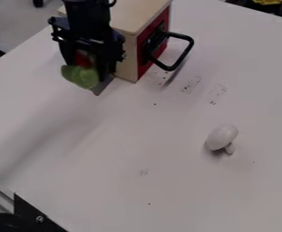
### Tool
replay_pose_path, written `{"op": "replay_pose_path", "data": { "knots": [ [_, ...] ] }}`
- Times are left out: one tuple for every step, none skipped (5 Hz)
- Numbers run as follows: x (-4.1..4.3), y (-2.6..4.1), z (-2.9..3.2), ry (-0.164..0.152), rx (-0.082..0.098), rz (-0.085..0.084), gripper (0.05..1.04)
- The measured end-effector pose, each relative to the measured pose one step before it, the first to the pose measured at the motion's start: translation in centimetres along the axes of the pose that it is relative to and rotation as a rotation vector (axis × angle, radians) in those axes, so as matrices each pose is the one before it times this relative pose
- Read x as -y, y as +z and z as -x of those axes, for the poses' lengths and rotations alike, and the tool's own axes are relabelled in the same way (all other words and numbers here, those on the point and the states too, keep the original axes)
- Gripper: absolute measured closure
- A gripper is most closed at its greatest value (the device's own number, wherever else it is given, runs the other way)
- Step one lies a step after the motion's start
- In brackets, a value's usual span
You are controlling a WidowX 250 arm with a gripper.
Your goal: Put the green object on the bottom left of the table
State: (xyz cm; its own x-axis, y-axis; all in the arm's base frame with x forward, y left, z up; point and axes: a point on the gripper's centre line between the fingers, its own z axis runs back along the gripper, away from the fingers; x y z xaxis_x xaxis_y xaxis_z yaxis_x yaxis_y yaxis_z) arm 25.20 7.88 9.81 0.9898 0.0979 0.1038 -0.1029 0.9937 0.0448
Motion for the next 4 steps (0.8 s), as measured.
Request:
{"op": "replay_pose_path", "data": {
  "knots": [
    [0.189, -0.147, 0.298, -0.0089, -0.0068, 0.0142, 0.080],
    [-0.004, 1.058, 0.324, 0.0028, 0.0131, 0.0032, 0.084],
    [0.356, 1.999, 0.440, 0.0021, 0.0380, 0.0163, 0.084],
    [0.119, 1.148, 0.543, 0.0065, 0.0142, 0.0240, 0.084]
  ]
}}
